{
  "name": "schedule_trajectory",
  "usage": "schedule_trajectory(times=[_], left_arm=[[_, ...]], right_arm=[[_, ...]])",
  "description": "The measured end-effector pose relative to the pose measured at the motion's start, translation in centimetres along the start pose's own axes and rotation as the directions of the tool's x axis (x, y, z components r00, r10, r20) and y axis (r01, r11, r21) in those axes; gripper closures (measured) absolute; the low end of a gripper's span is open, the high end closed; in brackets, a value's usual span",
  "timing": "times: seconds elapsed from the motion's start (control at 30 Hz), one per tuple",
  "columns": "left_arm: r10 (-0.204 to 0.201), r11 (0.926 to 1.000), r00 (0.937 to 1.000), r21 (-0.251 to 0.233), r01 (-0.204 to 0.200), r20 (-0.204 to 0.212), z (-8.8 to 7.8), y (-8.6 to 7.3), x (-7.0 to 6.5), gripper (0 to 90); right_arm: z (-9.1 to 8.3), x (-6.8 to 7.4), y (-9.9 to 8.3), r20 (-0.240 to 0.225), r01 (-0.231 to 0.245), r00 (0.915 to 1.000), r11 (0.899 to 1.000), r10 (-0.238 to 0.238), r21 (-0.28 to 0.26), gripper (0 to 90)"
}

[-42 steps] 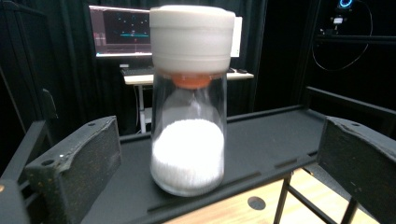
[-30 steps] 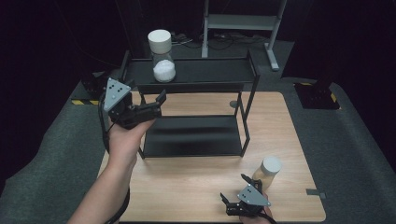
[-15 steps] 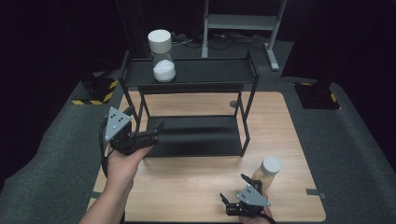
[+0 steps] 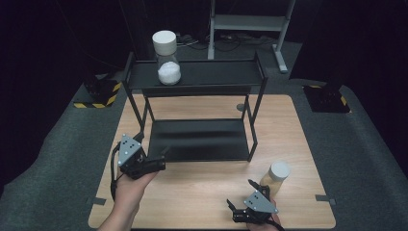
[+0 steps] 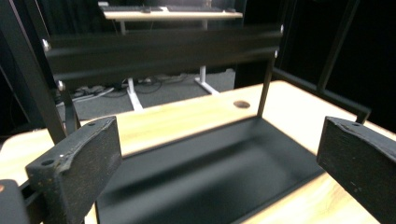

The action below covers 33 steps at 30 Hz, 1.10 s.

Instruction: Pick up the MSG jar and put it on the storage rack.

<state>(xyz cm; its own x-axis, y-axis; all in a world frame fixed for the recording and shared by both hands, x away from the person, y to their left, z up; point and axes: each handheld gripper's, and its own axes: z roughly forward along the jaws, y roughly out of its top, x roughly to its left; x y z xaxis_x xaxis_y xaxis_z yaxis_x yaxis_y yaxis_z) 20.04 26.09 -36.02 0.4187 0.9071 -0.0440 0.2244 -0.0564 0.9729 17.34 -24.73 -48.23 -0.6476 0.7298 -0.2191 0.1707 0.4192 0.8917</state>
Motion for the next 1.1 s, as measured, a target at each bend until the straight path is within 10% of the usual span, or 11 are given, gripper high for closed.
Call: schedule_trajectory(times=[0.57,0.87,1.1], left_arm=[[0.015,0.9866,0.9997,0.162,-0.018,0.018,0.4,-7.5,-0.3,0.4],[0.032,0.9526,0.9989,0.301,-0.041,0.036,1.6,-11.0,-0.9,0.4],[0.164,0.9288,0.9855,0.33,-0.169,0.045,1.8,-10.7,-2.4,0.4]], right_arm=[[0.0,0.1,0.0,0.004,0.002,1.0,1.0,-0.002,0.003,0.0],[0.0,0.0,0.0,0.003,-0.005,1.0,1.0,0.005,0.002,0.0],[0.0,0.1,0.0,0.005,-0.002,1.0,1.0,0.002,-0.004,0.0]])
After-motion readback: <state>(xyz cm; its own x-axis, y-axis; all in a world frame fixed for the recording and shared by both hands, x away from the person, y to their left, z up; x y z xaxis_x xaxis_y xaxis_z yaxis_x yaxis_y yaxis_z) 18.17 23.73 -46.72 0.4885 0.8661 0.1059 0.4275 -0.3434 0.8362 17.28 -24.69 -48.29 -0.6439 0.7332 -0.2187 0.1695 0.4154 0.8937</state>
